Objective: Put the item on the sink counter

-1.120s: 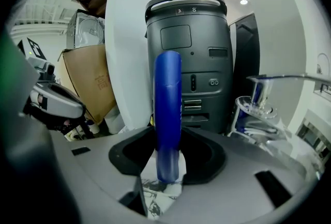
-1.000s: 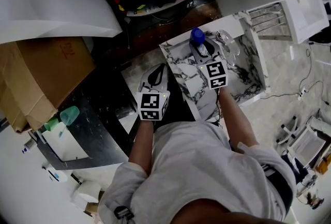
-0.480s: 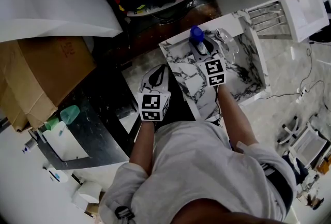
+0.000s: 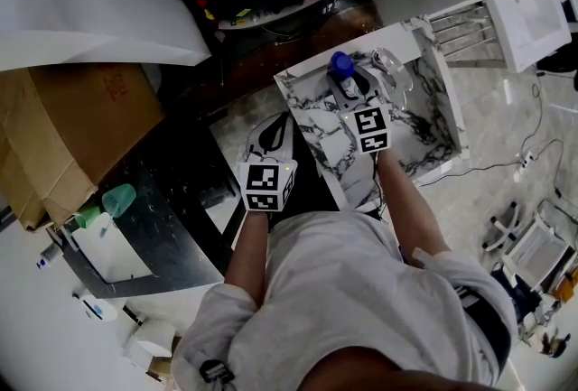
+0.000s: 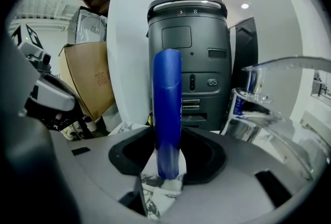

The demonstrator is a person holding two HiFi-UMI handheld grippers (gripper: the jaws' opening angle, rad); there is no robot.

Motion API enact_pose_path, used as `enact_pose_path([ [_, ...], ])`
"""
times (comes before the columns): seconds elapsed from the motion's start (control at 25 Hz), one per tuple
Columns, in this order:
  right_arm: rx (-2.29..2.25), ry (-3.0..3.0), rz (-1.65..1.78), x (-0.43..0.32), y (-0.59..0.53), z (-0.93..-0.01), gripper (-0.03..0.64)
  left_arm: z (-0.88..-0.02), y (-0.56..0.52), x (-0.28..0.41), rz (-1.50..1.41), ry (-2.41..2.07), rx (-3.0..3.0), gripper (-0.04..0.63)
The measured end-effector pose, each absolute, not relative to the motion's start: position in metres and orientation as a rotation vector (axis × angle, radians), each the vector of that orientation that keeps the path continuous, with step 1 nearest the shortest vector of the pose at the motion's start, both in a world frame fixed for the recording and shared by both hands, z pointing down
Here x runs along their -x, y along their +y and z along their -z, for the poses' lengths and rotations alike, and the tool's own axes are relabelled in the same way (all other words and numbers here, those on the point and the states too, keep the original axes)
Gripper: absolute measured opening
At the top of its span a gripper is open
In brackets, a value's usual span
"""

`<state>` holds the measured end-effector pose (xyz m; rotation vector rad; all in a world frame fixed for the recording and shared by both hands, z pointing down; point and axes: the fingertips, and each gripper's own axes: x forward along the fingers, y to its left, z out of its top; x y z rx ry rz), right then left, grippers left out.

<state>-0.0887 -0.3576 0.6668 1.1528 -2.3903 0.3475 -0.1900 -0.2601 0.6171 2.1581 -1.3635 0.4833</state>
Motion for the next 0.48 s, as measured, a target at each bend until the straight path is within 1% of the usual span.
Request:
enact_pose_path([
  [0.48,-1.159,-2.383,-0.353,0.0864,-0.3502,-0.6680,0.153,-0.6154,-0.2574,0.1876,-0.479,-1.364,-2.162,0.011],
])
